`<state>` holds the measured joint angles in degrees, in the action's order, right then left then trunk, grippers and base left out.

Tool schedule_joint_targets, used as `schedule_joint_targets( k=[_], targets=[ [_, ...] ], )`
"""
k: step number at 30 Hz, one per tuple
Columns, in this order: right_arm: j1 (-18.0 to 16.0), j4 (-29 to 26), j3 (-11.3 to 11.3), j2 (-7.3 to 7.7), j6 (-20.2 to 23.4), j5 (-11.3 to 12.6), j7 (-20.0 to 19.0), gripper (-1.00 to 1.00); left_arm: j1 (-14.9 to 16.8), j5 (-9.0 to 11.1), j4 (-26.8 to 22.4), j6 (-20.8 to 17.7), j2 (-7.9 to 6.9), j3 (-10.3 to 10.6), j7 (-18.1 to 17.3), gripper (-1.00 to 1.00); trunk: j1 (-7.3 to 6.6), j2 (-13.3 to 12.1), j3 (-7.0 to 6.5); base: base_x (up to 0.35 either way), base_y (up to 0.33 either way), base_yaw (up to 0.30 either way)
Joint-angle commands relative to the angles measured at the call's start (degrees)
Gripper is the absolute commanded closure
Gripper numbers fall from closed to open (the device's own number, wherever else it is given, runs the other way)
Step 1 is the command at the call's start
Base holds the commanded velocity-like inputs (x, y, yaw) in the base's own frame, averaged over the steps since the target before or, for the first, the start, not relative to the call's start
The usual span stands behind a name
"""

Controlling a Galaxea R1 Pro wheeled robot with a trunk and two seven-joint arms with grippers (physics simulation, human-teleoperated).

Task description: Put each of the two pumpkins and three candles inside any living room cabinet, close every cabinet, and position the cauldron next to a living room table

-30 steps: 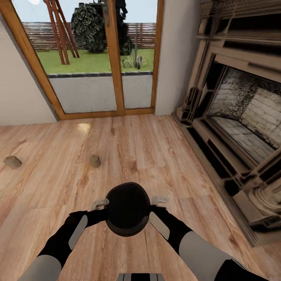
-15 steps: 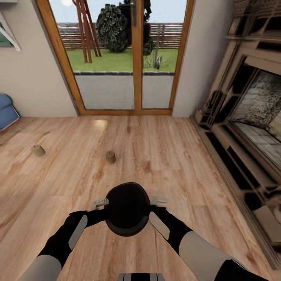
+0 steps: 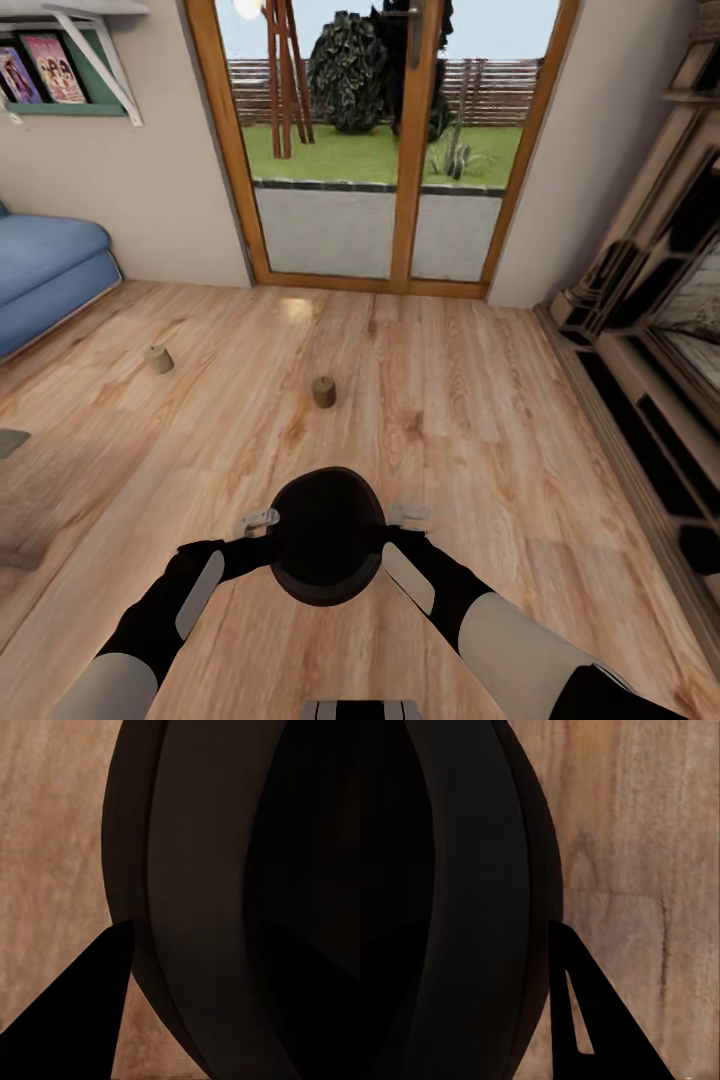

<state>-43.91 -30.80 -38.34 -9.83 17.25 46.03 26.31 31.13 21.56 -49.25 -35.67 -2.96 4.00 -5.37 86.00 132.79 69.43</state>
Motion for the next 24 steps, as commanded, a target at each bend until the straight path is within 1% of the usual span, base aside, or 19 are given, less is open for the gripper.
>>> schedule_joint_targets(
  k=[1, 6, 9, 24],
  targets=[
    [-0.12, -0.31, -0.42, 0.08, -0.2, 0.11, -0.74, 1.0, 0.01, -0.7, 0.03, -0.19, -0.19, 0.13, -0.08, 1.0, -0.04, 0.03, 0.04, -0.22, 0.0, 0.29],
    [-0.12, -0.31, -0.42, 0.08, -0.2, 0.11, -0.74, 1.0, -0.01, -0.65, 0.03, -0.19, -0.2, 0.13, -0.08, 1.0, -0.04, 0.03, 0.04, -0.225, 0.0, 0.29],
    [-0.12, -0.32, -0.42, 0.08, -0.2, 0.11, -0.74, 1.0, -0.02, -0.64, 0.03, -0.19, -0.2, 0.13, -0.13, 1.0, -0.04, 0.03, 0.04, -0.121, 0.0, 0.29],
    [-0.12, -0.39, -0.42, 0.04, -0.2, 0.11, -0.74, 1.0, 0.02, -0.64, 0.03, -0.19, -0.2, 0.13, -0.16, 1.0, -0.04, 0.03, 0.04, -0.011, 0.0, 0.29]
  ],
)
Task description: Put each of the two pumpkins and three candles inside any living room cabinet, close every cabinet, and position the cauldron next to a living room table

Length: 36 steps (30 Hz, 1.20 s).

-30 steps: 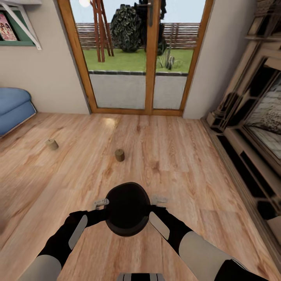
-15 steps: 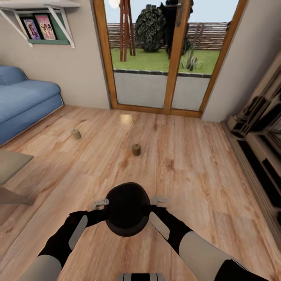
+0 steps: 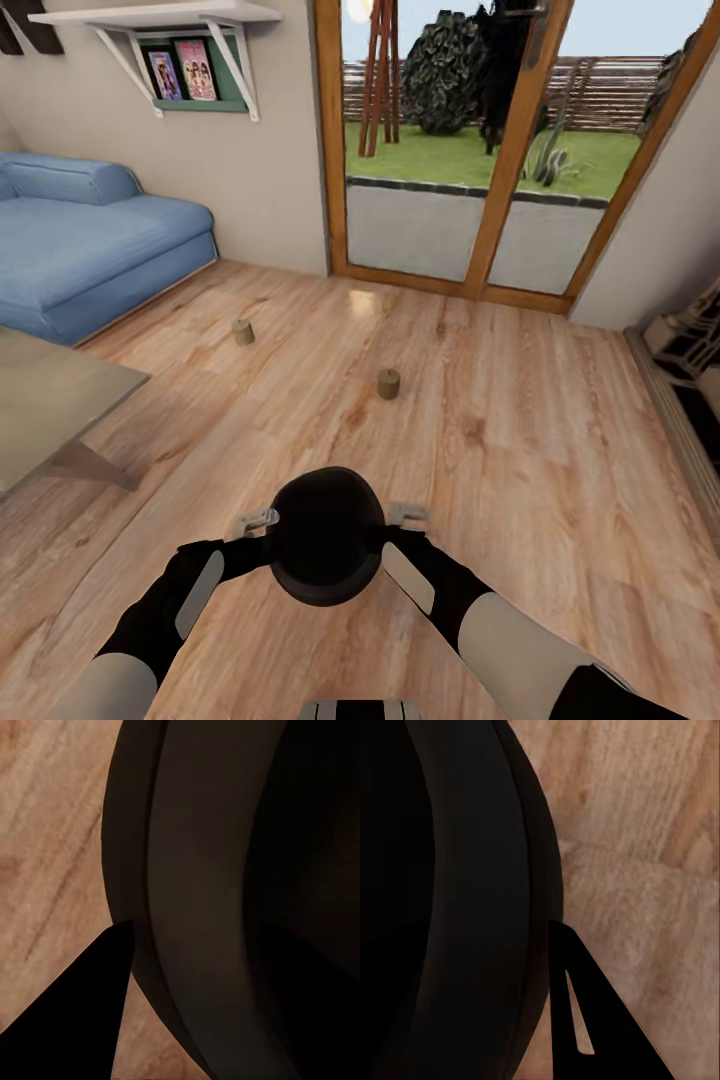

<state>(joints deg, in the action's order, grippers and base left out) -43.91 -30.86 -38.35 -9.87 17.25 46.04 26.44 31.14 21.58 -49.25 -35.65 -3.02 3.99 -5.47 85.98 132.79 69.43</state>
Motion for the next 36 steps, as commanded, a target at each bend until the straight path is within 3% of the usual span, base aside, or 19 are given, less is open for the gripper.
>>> schedule_joint_targets(
  k=[1, 23, 36],
  targets=[
    [-0.12, -0.33, -0.41, 0.07, -0.2, 0.1, -0.86, 1.0, 0.01, -0.66, 0.03, -0.2, -0.15, 0.14, -0.07, 1.0, -0.02, 0.02, 0.04, 0.0, 0.0, 0.29],
    [-0.12, -0.34, -0.41, 0.09, -0.2, 0.1, -0.86, 1.0, -0.03, -0.66, 0.03, -0.2, -0.15, 0.14, 0.02, 1.0, -0.02, 0.02, 0.04, 0.0, -0.005, 0.29],
    [-0.12, -0.34, -0.41, 0.04, -0.2, 0.1, -0.86, 1.0, -0.01, -0.66, -0.01, -0.2, -0.15, 0.14, 0.02, 1.0, -0.02, 0.02, 0.04, 0.0, -0.133, 0.29]
  ],
)
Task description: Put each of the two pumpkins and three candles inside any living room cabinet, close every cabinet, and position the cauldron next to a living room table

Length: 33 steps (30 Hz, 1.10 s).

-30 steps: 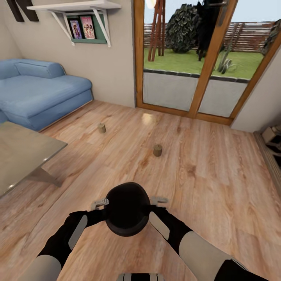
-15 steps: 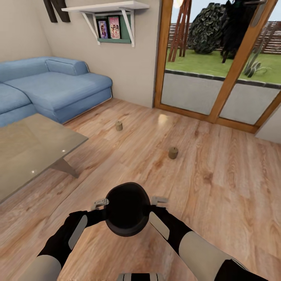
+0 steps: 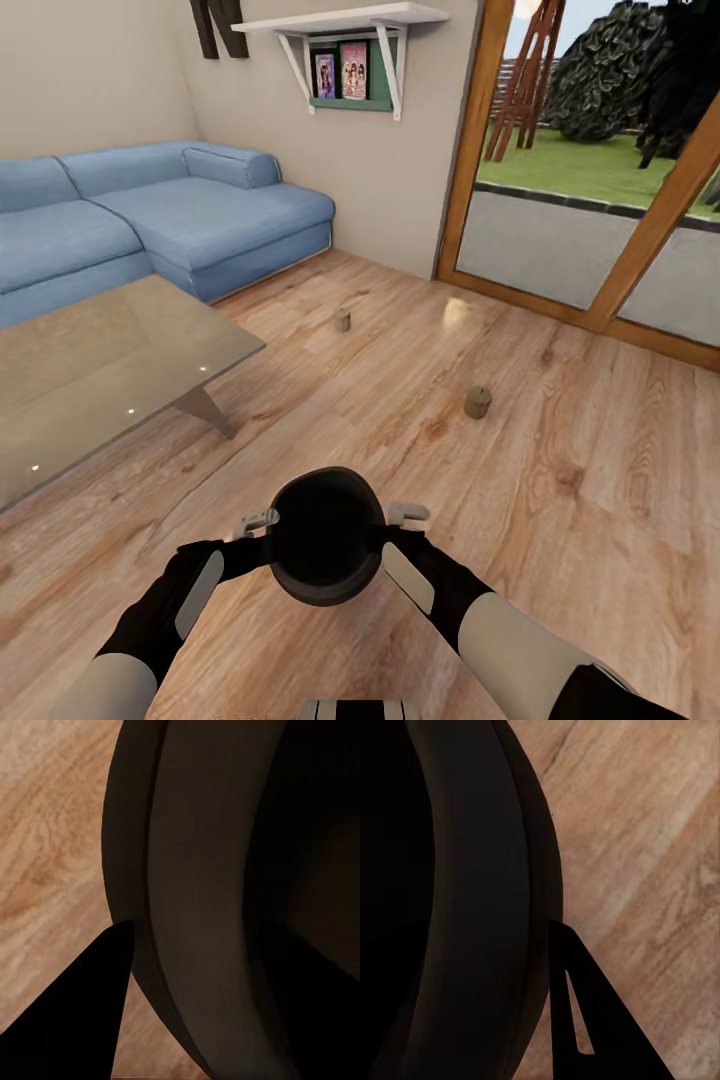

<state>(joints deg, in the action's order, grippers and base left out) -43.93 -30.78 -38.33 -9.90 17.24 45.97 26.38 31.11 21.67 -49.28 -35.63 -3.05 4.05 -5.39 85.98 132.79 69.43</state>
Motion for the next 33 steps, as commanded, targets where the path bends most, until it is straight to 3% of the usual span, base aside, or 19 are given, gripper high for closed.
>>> schedule_joint_targets(
  k=[1, 18, 33],
  targets=[
    [-0.1, -0.42, -0.43, 0.07, -0.19, 0.17, -0.8, 1.0, 0.01, -0.76, 0.0, -0.23, -0.12, 0.09, -0.06, 1.0, -0.02, 0.02, 0.04, 0.0, -0.175, 0.29],
    [-0.1, -0.42, -0.43, 0.13, -0.19, 0.17, -0.83, 1.0, 0.0, -0.76, 0.0, -0.23, -0.12, 0.1, -0.12, 1.0, -0.02, 0.02, 0.04, 0.0, -0.147, 0.29],
    [-0.1, -0.42, -0.43, 0.08, -0.19, 0.17, -0.81, 1.0, 0.0, -0.76, -0.43, -0.31, -0.2, 0.08, -0.15, 1.0, -0.02, 0.02, 0.04, 0.0, -0.051, 0.29]
  ],
)
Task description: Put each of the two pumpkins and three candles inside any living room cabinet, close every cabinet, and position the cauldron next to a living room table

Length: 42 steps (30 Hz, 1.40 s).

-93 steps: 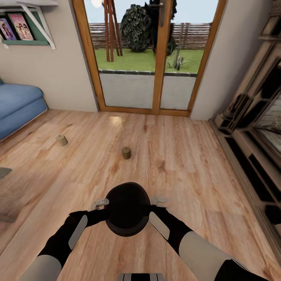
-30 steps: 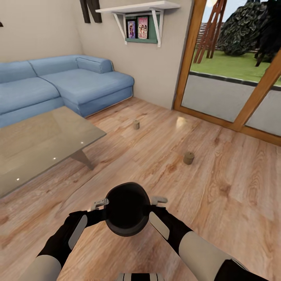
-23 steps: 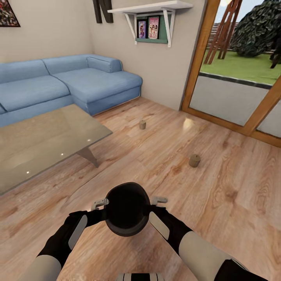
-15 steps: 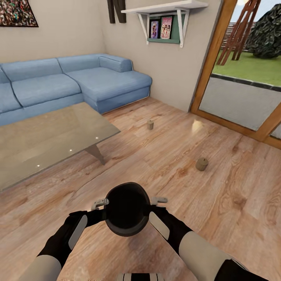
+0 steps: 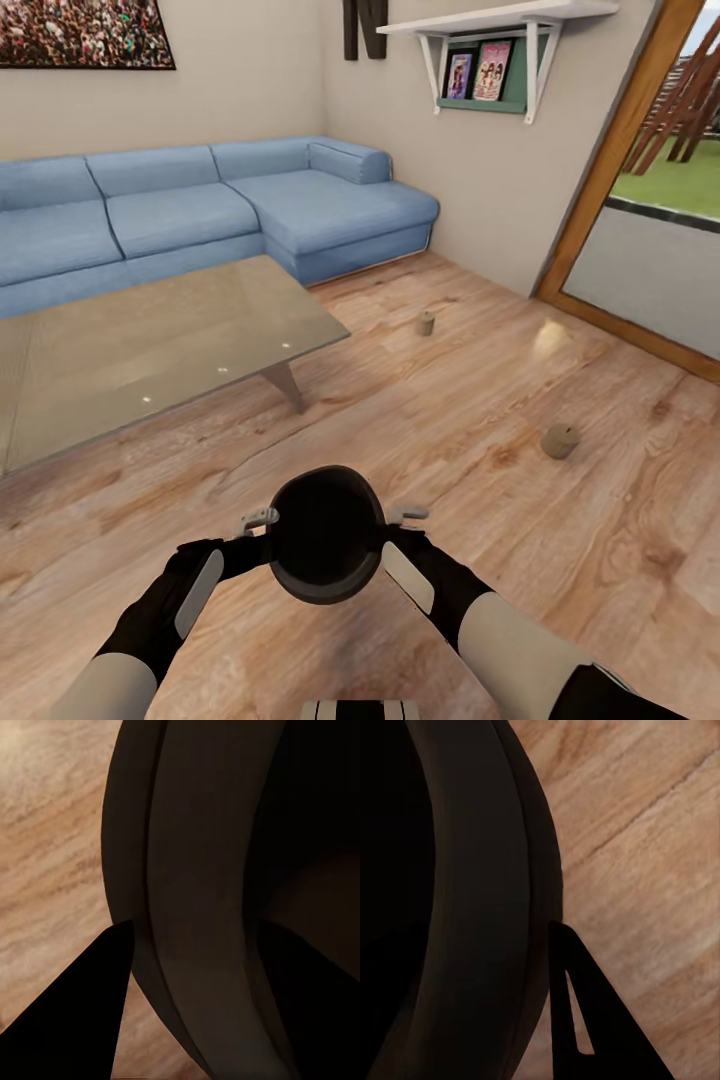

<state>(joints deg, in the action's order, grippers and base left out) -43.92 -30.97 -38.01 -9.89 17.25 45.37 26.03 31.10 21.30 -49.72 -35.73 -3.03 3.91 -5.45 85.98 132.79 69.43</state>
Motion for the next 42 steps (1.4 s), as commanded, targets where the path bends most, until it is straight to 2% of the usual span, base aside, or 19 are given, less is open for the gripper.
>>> schedule_joint_targets(
  k=[1, 36, 42],
  targets=[
    [-0.11, -0.23, -0.75, 0.07, -0.19, 0.77, -0.48, 1.0, 0.01, -0.39, 0.0, -0.22, -0.22, 0.22, -0.08, 1.0, -0.02, 0.02, 0.04, 0.0, -0.001, 0.29],
    [-0.11, -0.23, -0.75, 0.12, -0.19, 0.74, -0.54, 1.0, 0.03, -0.39, -0.02, -0.22, -0.21, -0.4, -0.35, 1.0, -0.02, 0.02, 0.04, 0.0, 0.0, 0.291],
    [-0.11, -0.23, -0.75, 0.14, -0.19, 0.7, -0.7, 1.0, 0.02, -0.39, -0.02, -0.22, -0.22, -0.4, -0.35, 1.0, -0.02, 0.02, 0.04, 0.022, 0.0, 0.115]
  ],
)
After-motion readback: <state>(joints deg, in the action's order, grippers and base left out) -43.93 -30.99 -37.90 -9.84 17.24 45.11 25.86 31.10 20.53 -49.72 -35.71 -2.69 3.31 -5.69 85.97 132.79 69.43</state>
